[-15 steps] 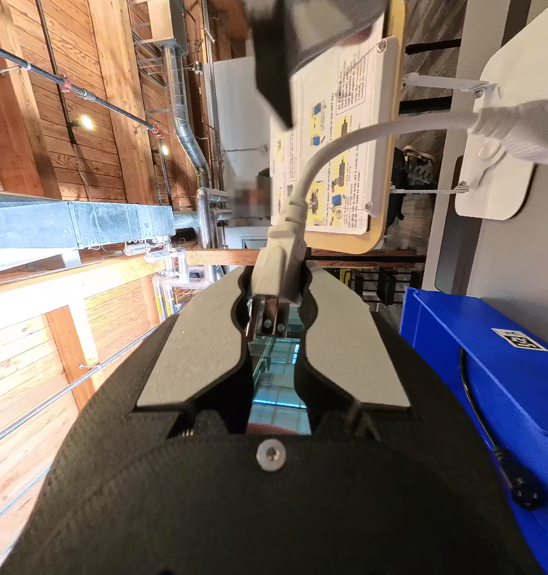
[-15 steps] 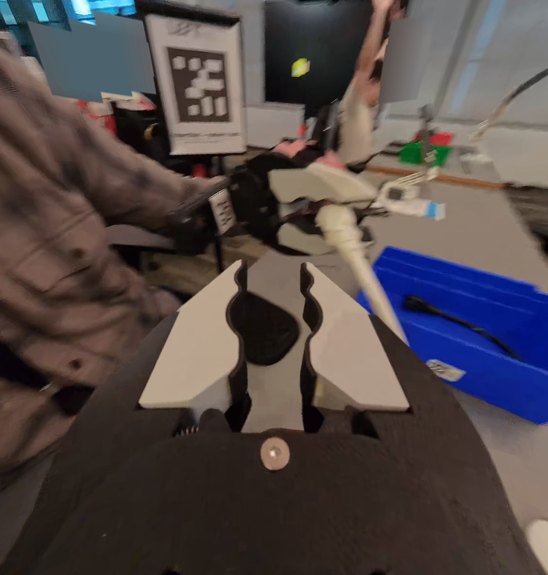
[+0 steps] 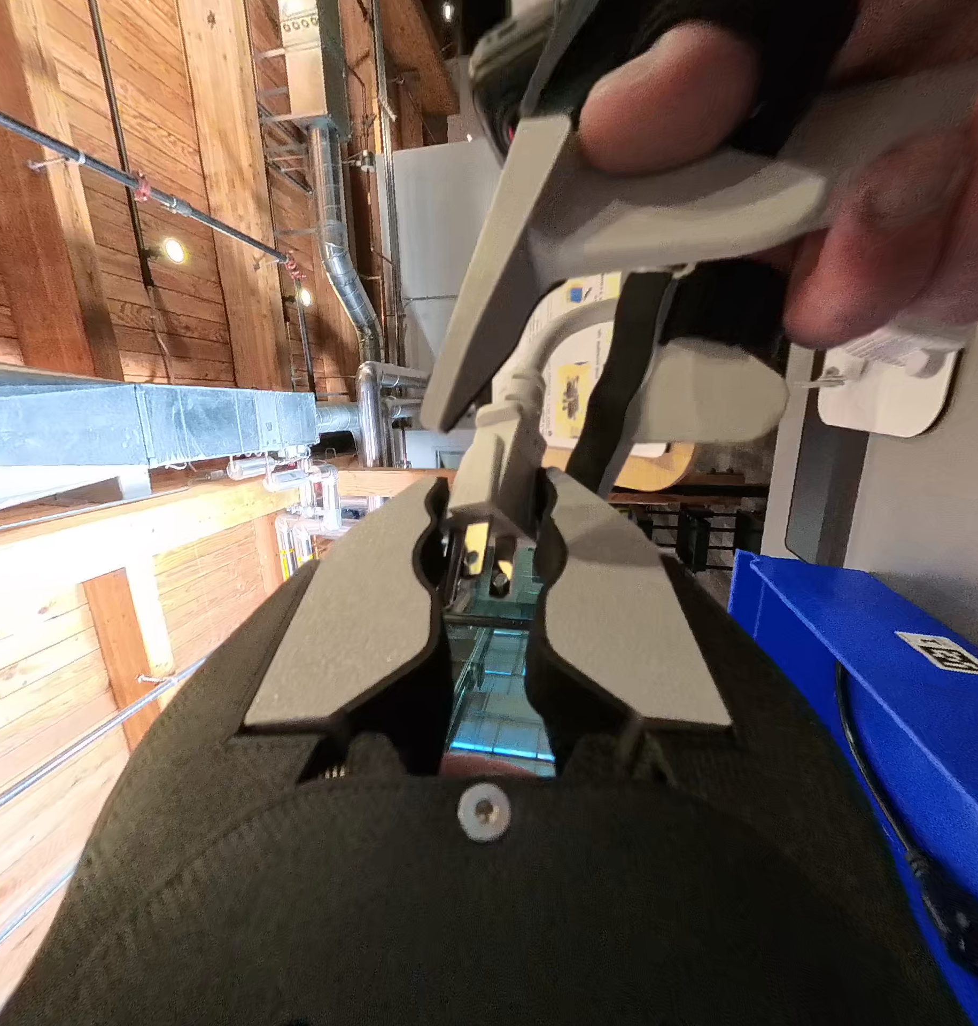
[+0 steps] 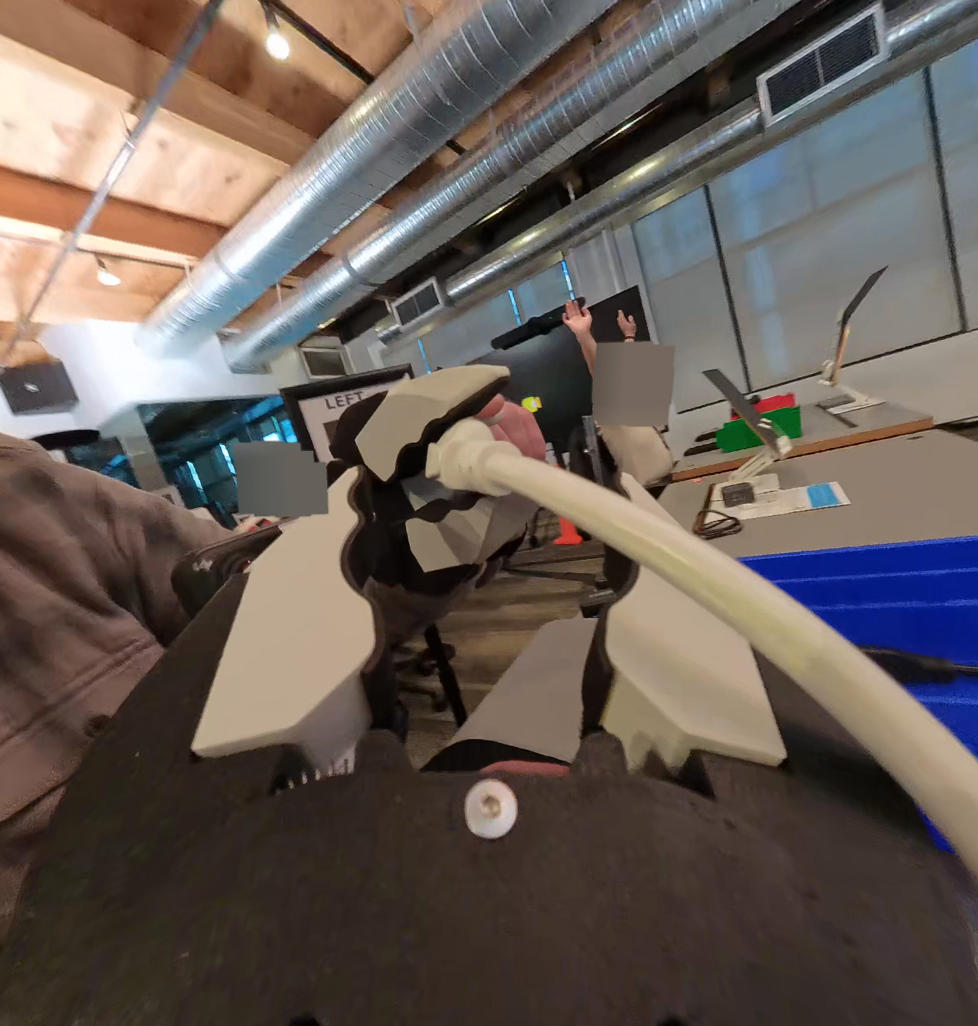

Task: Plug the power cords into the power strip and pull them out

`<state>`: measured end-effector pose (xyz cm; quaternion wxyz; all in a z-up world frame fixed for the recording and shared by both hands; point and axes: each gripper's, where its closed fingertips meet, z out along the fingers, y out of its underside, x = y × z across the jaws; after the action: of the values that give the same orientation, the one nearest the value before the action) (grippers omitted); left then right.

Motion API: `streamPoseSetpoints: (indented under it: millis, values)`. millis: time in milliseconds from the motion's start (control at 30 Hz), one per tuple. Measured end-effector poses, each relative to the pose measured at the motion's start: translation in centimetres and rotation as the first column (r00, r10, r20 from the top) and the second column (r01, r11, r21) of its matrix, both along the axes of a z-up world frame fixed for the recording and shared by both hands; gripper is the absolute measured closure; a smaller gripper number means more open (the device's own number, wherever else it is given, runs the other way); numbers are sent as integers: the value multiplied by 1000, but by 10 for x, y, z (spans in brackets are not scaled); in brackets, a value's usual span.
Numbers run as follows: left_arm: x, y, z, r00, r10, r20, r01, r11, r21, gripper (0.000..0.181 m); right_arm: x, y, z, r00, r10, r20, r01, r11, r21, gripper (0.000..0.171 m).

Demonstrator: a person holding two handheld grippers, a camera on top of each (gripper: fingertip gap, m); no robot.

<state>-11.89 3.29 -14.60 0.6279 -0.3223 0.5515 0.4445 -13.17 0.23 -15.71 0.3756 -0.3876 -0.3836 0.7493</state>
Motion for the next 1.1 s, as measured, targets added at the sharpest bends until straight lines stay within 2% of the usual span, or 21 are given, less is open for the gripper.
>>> streamPoseSetpoints:
  millis: [133,200,267,367,500,567,733,867,1100]
  values:
    - [12,-3,-10,998,-42,-52,41,999,-20,153,7,-2,5,993,77,-85,-82,995,-63,103]
    - [17,-5,-13,994,-52,-92,51,999,-12,153,9,-2,0,992,113,-53,-116,992,-55,122]
    - [19,-5,-13,992,-59,-110,58,998,-10,154,14,-8,-7,982,189,16,-188,982,-30,126]
    - [24,-6,-12,984,-79,-158,81,997,5,154,21,-15,-14,960,254,121,-254,967,-16,118]
    - [35,-10,-14,970,-121,-209,124,992,2,154,27,-10,-9,962,239,130,-238,971,-24,128]
    - [39,-11,-17,962,-132,-239,135,991,-5,154,29,-10,-12,958,239,158,-241,971,-6,125]
    - [48,-20,-23,946,-188,-266,179,982,-57,155,38,-24,-24,927,279,252,-305,950,71,131]
    - [49,-24,-26,941,-223,-255,202,974,-107,155,39,-27,-24,926,271,263,-305,947,98,129]
    - [49,-28,-23,940,-264,-218,246,963,-106,155,41,-33,-20,929,281,243,-320,937,139,136]
